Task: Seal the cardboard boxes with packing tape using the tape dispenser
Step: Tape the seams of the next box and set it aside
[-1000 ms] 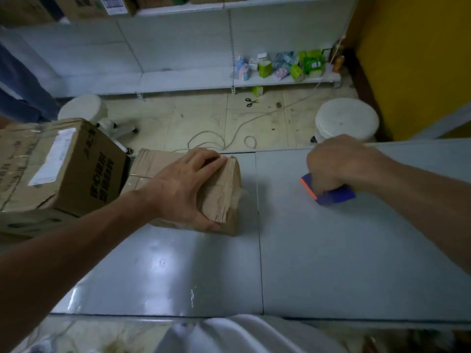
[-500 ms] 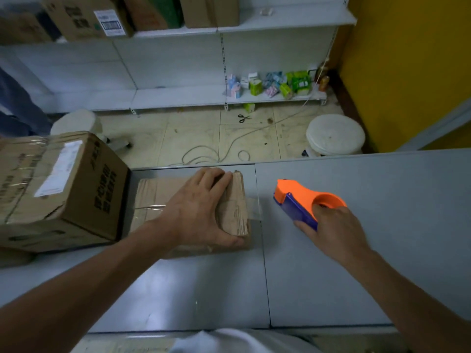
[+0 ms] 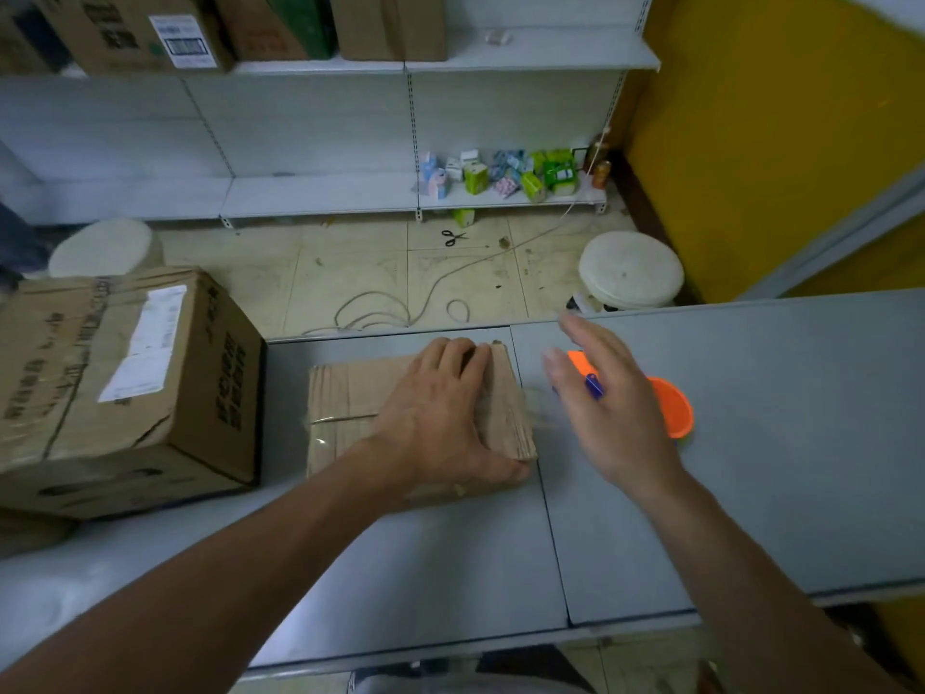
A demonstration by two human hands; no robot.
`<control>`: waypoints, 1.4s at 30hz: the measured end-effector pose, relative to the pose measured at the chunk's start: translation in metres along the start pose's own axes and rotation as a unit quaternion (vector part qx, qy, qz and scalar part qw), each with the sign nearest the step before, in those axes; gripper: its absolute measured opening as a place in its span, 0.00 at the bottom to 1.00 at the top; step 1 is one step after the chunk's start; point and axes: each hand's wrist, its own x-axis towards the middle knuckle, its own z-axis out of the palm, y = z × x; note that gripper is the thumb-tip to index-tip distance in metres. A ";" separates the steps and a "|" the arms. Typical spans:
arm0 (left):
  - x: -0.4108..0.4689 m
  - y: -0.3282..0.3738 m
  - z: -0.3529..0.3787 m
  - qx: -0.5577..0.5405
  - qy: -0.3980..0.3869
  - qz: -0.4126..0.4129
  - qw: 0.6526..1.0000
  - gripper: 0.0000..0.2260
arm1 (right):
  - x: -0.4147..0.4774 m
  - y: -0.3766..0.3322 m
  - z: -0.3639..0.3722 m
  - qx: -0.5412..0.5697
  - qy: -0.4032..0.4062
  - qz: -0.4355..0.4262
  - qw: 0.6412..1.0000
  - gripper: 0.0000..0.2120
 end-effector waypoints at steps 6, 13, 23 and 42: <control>0.000 -0.002 0.006 -0.020 0.030 0.021 0.999 0.50 | 0.030 -0.016 0.068 0.137 -0.181 0.104 0.968 0.36; 0.001 -0.002 0.007 -0.007 0.020 0.012 1.000 0.51 | 0.032 -0.001 0.067 0.208 -0.194 0.134 0.949 0.31; -0.002 0.002 -0.002 0.022 0.000 0.005 1.000 0.54 | 0.013 0.040 0.075 0.331 -0.195 0.292 0.876 0.23; -0.019 -0.012 -0.003 0.041 -0.039 -0.027 0.998 0.53 | 0.051 -0.013 0.087 0.004 -0.136 0.031 0.990 0.24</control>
